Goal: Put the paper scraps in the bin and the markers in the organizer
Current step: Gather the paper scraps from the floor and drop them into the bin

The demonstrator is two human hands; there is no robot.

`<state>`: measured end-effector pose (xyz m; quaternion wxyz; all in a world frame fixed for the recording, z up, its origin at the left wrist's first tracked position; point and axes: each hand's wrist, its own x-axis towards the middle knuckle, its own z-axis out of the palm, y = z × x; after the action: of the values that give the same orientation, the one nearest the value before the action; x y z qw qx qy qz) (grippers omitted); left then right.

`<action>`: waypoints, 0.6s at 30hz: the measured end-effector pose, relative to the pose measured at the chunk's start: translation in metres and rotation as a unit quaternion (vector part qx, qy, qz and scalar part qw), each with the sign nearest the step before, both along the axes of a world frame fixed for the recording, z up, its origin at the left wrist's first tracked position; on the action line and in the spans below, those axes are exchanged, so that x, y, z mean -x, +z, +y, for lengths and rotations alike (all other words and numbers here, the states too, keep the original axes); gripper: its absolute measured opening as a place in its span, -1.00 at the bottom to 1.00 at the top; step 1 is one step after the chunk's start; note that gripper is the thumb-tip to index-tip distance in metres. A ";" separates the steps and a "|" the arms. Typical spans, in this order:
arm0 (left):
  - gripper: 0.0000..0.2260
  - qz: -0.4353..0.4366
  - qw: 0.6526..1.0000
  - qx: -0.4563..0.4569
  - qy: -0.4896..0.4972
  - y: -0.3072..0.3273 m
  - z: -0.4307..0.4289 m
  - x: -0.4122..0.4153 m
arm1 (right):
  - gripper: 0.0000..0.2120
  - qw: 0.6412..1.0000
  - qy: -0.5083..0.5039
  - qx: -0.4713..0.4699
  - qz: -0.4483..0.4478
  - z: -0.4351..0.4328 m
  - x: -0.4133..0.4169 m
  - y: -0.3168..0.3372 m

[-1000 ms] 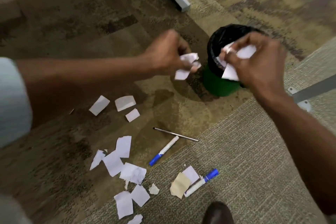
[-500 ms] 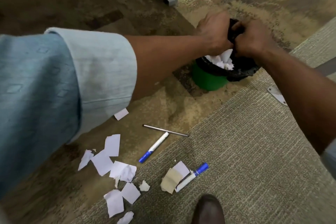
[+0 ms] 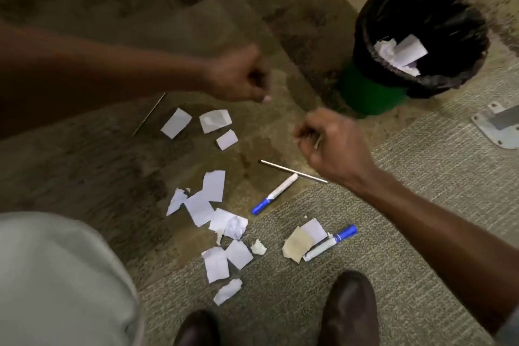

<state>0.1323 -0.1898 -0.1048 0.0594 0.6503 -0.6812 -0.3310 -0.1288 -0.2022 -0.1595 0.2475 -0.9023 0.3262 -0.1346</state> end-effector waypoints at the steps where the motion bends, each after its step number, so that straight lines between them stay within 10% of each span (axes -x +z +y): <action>1: -0.88 0.003 1.000 -0.008 0.010 -0.013 0.020 -0.009 | -0.92 0.999 0.020 -0.030 0.030 0.015 0.003 -0.014; 8: -0.73 -0.021 0.996 -0.005 -0.081 -0.092 0.173 0.006 | -0.69 0.940 0.197 -0.067 0.270 0.065 0.058 -0.085; 18: -0.05 -0.161 0.966 0.053 -0.193 -0.134 0.251 0.064 | -0.44 0.924 0.223 -0.005 0.309 0.078 0.079 -0.113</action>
<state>0.0683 0.0608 -0.2391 -0.0817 0.5476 -0.8107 -0.1905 -0.2077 -0.1245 -0.2725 0.1623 -0.9473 0.1775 0.2114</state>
